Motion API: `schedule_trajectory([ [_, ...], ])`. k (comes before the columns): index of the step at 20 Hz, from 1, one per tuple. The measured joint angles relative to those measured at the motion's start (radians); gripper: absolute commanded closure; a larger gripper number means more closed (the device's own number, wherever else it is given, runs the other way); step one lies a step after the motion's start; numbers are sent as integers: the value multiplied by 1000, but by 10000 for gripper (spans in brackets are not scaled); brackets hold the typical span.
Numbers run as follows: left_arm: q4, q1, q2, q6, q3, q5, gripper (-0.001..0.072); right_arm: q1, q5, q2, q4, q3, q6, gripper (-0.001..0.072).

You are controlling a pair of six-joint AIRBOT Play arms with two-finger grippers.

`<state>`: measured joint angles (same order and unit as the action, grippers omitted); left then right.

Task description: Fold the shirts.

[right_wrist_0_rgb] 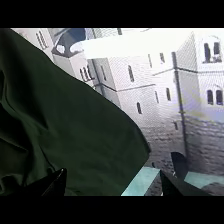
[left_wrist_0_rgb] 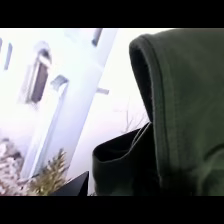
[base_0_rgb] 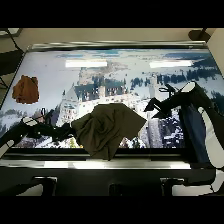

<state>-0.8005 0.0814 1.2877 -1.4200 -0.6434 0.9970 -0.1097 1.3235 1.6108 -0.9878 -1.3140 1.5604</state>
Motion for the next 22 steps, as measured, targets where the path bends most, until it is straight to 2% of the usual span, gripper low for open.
schedule_trajectory([
  [1, 1, -10, 5, -2, 2, -14, 480, 0, -2, 0, 0, 0, -1, 37],
  [2, 7, -21, 12, -12, 3, -27, 630, 2, -10, 2, 0, 0, -2, 17],
  [3, 7, -31, 20, -13, 4, -38, 680, 6, -23, 2, 0, 2, -2, 0],
  [7, 13, -50, 31, -17, 5, -50, 680, 61, -129, 19, 3, 14, -16, 0],
  [10, 9, -55, 25, -5, 7, -50, 680, 80, -200, 69, 68, 17, -25, 10],
  [15, -8, -58, 5, 26, 8, -34, 681, 94, -180, 155, 208, 17, -47, 24],
  [18, -6, -58, -3, 40, 6, -32, 680, 127, -175, 181, 230, 16, -35, 45],
  [20, -3, -58, -7, 45, 5, -31, 680, 162, -189, 192, 234, 17, -25, 239],
  [21, 0, -58, -9, 48, 5, -29, 680, 177, -196, 197, 227, 18, -13, 276],
  [22, 0, -58, -11, 48, 5, -29, 680, 192, -208, 198, 219, 18, -4, 515],
])
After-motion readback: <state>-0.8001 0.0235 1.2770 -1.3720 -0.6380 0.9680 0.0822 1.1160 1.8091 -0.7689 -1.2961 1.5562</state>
